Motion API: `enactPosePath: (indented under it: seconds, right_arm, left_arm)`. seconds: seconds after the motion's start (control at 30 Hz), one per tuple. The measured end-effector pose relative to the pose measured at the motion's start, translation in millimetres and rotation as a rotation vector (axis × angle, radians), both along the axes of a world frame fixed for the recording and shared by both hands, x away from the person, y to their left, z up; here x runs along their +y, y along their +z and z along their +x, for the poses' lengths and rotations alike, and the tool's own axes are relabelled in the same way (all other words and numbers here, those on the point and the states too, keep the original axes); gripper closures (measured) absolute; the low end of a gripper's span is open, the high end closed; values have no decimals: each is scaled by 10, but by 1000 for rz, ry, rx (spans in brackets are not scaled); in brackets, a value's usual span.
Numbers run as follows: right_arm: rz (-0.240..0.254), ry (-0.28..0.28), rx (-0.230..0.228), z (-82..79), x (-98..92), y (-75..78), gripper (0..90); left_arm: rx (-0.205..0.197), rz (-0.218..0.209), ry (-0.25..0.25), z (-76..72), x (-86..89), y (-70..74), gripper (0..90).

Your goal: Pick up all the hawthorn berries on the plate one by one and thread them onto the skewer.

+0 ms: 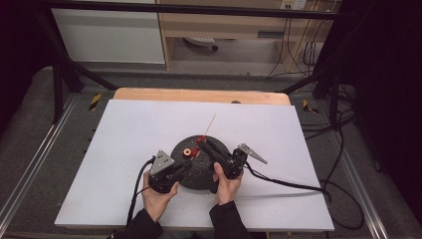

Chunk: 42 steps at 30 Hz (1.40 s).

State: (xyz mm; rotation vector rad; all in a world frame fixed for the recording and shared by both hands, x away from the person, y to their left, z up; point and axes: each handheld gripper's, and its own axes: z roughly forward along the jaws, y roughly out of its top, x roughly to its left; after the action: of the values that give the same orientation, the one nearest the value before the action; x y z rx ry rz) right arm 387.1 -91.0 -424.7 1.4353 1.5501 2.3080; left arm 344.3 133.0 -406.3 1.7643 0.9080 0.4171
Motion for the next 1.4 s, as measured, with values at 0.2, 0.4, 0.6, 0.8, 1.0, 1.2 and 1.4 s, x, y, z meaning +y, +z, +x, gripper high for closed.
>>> enactPosePath:
  seconds: [0.2, 0.4, 0.6, 0.8, 1.0, 1.2, 1.4]
  right_arm:
    - [-56, 4, -10, 13, -58, 60, 508]
    - [-184, 16, -4, 27, -233, 105, 337]
    - [-339, 52, 14, 44, -367, 82, 182]
    - [-475, 101, 31, 48, -410, 61, 96]
    - [-564, 152, 54, 74, -424, 45, 66]
    - [-665, 185, 72, 95, -403, 59, 51]
    - [-719, 220, 81, 135, -304, 107, 51]
  left_arm:
    - [6, 6, -5, -24, 84, -23, 886]
    - [15, 30, -6, -40, 252, -60, 885]
    - [31, 61, -15, -67, 436, -96, 884]
    - [42, 94, -18, -120, 642, -132, 884]
    - [53, 116, -16, -168, 878, -153, 884]
    - [71, 126, -18, -217, 1077, -204, 883]
    - [69, 138, -23, -274, 1220, -250, 883]
